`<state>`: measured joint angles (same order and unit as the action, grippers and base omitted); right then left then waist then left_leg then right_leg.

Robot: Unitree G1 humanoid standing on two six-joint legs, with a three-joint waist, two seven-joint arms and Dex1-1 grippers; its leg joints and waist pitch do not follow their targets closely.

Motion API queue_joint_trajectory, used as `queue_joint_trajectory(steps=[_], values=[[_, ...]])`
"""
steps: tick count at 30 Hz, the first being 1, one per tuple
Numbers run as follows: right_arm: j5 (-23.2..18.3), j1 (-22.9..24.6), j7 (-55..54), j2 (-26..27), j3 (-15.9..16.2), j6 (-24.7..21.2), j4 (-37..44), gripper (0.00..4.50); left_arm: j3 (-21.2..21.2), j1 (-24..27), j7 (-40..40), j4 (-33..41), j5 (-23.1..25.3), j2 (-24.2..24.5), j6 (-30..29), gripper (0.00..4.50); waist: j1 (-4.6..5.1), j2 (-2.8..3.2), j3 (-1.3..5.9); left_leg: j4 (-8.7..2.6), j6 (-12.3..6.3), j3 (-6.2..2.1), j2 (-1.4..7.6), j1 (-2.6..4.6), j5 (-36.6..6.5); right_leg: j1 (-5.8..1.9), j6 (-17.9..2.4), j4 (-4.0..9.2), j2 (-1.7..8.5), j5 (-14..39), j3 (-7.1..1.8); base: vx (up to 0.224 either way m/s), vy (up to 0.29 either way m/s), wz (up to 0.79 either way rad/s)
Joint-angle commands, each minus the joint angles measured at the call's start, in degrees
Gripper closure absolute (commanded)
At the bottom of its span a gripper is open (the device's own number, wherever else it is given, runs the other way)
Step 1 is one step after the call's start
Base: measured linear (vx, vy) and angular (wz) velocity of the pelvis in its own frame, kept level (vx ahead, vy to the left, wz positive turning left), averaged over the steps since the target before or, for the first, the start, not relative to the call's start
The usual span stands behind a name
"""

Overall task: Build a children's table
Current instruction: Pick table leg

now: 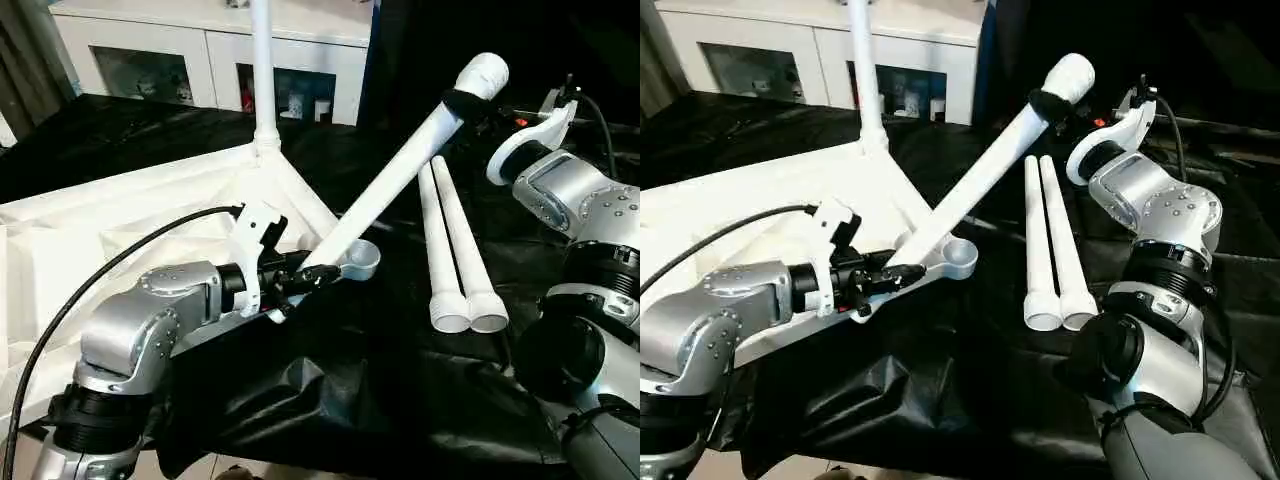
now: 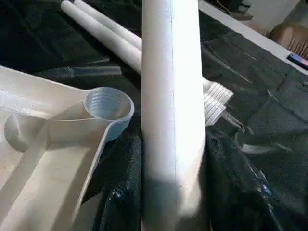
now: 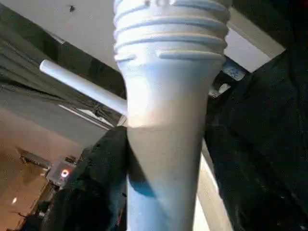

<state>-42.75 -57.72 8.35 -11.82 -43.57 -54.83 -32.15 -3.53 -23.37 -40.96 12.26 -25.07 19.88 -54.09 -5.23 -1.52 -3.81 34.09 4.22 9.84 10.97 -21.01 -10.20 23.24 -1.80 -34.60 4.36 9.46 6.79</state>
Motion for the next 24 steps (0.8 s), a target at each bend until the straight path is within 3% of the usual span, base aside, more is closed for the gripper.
queue_joint_trajectory(steps=[1, 3, 5, 6, 7, 11, 14, 16, 17, 18, 20, 21, 22, 23, 24], values=[[0.02, 1.8, 0.09, -1.44, 1.03, -0.26, -0.79, 1.42, 2.9, -2.58, 0.18, -0.47, -0.85, 0.61, 1.26, 3.02, -0.2, -0.62, 4.66, -3.34, -0.25, -0.05, 1.52, 0.34, -5.2, -3.5, -5.77, 3.52, 3.8, 13.31, -3.43, 0.0, 0.0, 0.0], [-0.57, 2.44, 0.65, -2.22, 0.94, -1.15, -0.72, 1.05, 3.58, -3.55, -0.06, -1.51, -1.18, 1.44, 1.43, 3.02, -0.27, -0.44, 4.63, -3.34, -0.05, -0.07, 1.52, 0.44, -5.73, -3.45, -5.38, 3.66, 3.77, 14.04, -3.46, 0.0, 0.0, 0.0], [-1.07, 2.88, 0.94, -2.88, 0.67, -1.99, -0.5, 1.03, 3.96, -4.21, -0.55, -2.2, -1.18, 2.13, 1.51, 3.02, -0.26, -0.59, 4.67, -3.32, 0.12, -0.13, 1.47, 0.32, -5.76, -3.62, -5.09, 3.62, 3.79, 14.26, -3.43, 0.0, 0.0, 0.0], [-1.83, 3.07, 0.91, -3.42, -0.03, -3.0, -0.4, 0.97, 4.2, -4.69, -0.92, -2.92, -1.09, 2.71, 1.76, 3.02, -0.27, -0.15, 4.67, -3.28, 0.33, -0.17, 1.48, 0.34, -5.63, -3.55, -5.15, 3.59, 3.83, 14.23, -3.46, 0.0, 0.0, 0.0], [-2.18, 3.13, 0.88, -3.61, -0.24, -3.29, -0.39, 0.71, 4.24, -4.83, -1.0, -3.2, -1.15, 2.94, 1.89, 3.02, -0.23, -0.28, 4.64, -3.26, 0.36, -0.1, 1.42, 0.38, -5.81, -3.53, -5.01, 3.81, 3.74, 14.38, -3.45, 0.0, 0.0, 0.0], [-4.83, 3.06, 1.7, -4.83, -0.96, -6.19, 0.07, 0.6, 4.07, -5.59, -1.5, -5.12, -0.72, 4.18, 2.92, 3.02, -0.19, -0.27, 4.67, -3.25, 0.51, -0.22, 1.45, 0.45, -6.67, -3.49, -5.02, 3.73, 3.7, 15.11, -3.37, 0.0, 0.0, 0.0], [-5.72, 3.1, 2.63, -5.22, -0.44, -7.35, 0.51, 0.2, 3.56, -5.79, -1.76, -5.27, -0.62, 4.41, 3.26, 3.02, -0.23, -0.25, 4.66, -3.2, 0.51, -0.16, 1.46, 0.45, -7.08, -3.44, -5.25, 3.82, 3.78, 15.69, -3.33, 0.0, 0.0, 0.0], [-2.99, 4.7, 6.16, -6.03, 4.7, -5.95, 3.62, 0.07, 2.78, -5.84, -2.01, -5.21, -0.13, 4.93, 3.5, 3.02, -0.2, -0.58, 4.65, -3.21, 0.42, -0.21, 1.56, 0.28, -6.96, -3.53, -5.25, 3.87, 3.94, 16.66, -3.32, 0.0, 0.0, 0.0], [-0.05, 6.01, 8.7, -6.9, 9.19, -3.76, 6.01, 0.07, 2.43, -5.8, -2.16, -5.29, 0.23, 5.18, 3.66, 3.02, -0.2, -0.58, 4.65, -3.21, 0.42, -0.21, 1.56, 0.28, -6.96, -3.53, -5.25, 3.87, 3.94, 16.66, -3.32, 0.0, 0.0, 0.0], [5.4, 8.27, 12.39, -8.2, 16.57, 1.68, 10.24, 0.0, 2.05, -5.68, -2.31, -5.55, 0.75, 5.57, 3.91, 3.02, -0.74, -0.57, 4.66, -3.14, 0.33, -0.29, 1.73, -0.02, -5.72, -3.73, -4.21, 3.89, 4.17, 16.3, -3.3, 0.0, 0.0, 0.0], [13.32, 11.23, 17.33, -9.87, 26.21, 11.55, 15.78, 0.0, 1.7, -5.57, -2.53, -6.14, 1.19, 6.08, 4.33, 3.02, -0.77, -0.62, 4.62, -3.14, 0.63, -0.25, 1.8, 0.09, -5.38, -3.58, -3.62, 3.88, 4.19, 16.54, -3.44, 0.0, 0.0, 0.0], [21.6, 12.65, 21.22, -12.29, 33.26, 24.38, 18.15, 0.0, 1.76, -5.68, -2.74, -6.47, 1.09, 6.62, 4.13, 3.02, -0.87, -0.16, 4.63, -3.07, 1.04, -0.34, 1.83, 0.09, -6.49, -3.44, -3.27, 3.86, 4.43, 18.27, -3.42, 0.0, 0.0, 0.0], [21.6, 12.65, 21.22, -12.29, 33.26, 24.38, 18.15, 0.0, 1.76, -5.68, -2.74, -6.47, 1.09, 6.62, 4.13, 3.02, -0.65, -0.34, 4.5, -3.03, 1.21, -0.25, 1.76, 0.08, -7.05, -3.33, -2.98, 4.14, 4.28, 19.09, -3.4, 0.0, 0.0, 0.0], [24.01, 12.94, 22.09, -13.31, 35.41, 27.73, 18.71, 0.0, 1.75, -5.74, -2.87, -6.53, 1.04, 6.85, 4.03, 3.02, -0.38, -0.43, 4.54, -3.12, 0.71, -0.27, 1.63, 0.3, -7.3, -3.43, -3.62, 4.04, 4.1, 19.37, -3.49, 0.0, 0.0, 0.0], [30.52, 13.57, 24.16, -15.72, 40.56, 37.38, 19.16, 0.0, 1.64, -5.99, -3.09, -6.62, 0.81, 7.26, 3.71, 3.02, -0.46, -0.51, 4.36, -2.97, 0.75, -0.22, 1.79, 0.32, -8.33, -3.15, -3.8, 4.29, 4.23, 20.81, -3.38, 0.0, 0.0, 0.0]])
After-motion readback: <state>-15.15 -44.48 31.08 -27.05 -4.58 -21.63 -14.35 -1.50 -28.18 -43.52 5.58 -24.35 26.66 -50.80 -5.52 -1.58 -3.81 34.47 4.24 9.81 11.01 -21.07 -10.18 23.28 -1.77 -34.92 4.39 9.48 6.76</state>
